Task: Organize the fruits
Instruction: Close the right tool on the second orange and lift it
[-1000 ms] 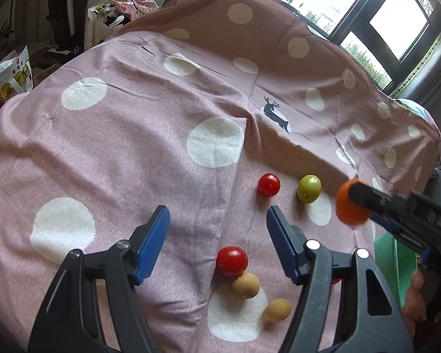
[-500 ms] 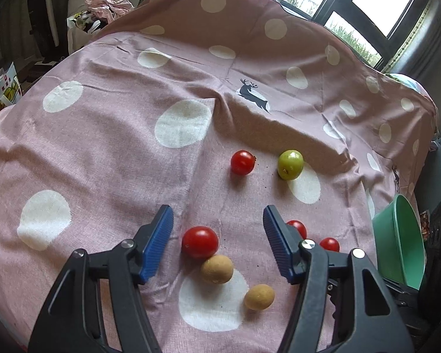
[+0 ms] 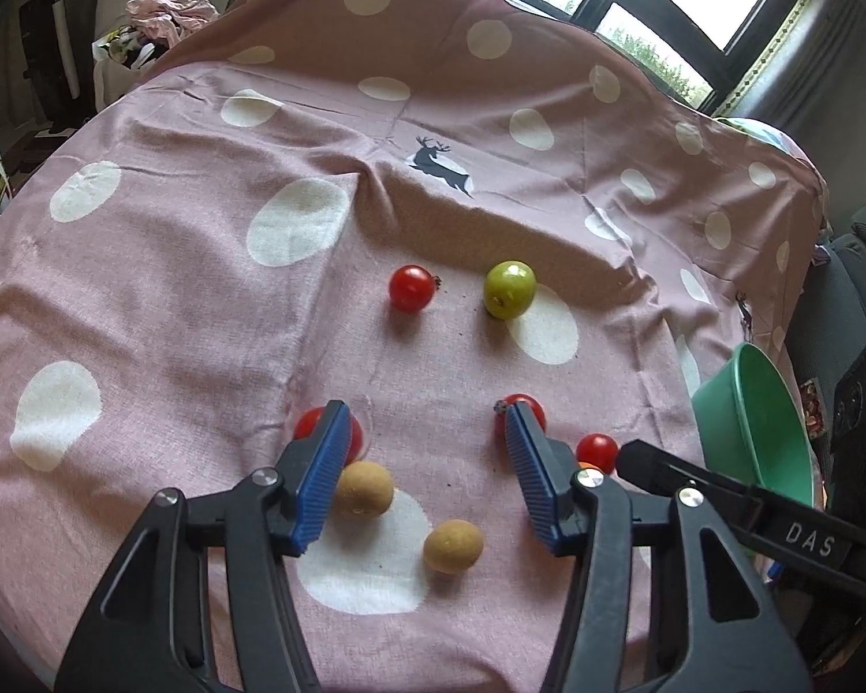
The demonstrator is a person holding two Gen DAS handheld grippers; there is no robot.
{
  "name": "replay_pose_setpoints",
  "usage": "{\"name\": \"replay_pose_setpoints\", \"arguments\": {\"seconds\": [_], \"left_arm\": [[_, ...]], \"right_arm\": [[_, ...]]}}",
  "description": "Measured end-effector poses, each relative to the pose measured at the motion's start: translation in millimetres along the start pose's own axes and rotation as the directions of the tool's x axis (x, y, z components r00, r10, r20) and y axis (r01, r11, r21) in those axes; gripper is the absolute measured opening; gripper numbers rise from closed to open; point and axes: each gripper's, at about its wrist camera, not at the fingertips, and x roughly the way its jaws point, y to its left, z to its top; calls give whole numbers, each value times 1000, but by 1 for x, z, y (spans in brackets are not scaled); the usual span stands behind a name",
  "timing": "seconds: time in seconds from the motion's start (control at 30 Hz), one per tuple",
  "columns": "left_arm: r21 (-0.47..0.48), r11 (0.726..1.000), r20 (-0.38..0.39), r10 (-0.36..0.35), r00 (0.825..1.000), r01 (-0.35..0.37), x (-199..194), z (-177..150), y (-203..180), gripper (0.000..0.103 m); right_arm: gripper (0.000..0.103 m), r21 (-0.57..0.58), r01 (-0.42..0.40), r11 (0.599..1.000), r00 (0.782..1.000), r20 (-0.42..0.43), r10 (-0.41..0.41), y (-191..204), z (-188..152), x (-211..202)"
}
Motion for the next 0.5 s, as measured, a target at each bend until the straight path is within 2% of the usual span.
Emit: {"name": "replay_pose_setpoints", "arguments": {"seconds": [0.17,0.3,0.5], "left_arm": [[66,991,-63,-109,992,113,5,-9,-23,54],[98,985,-132,-128,983,142,19,-18,-40,53],[132,977,-189,-140,972,166,31,-27,-54,53]], "right_arm": [[47,93,-80,992,997,11,79,-15,3,-6],[47,151,-102,983,994,-15,105,-24,2,0],[47,192,-118,974,990,-60,131,-29,1,12]]}}
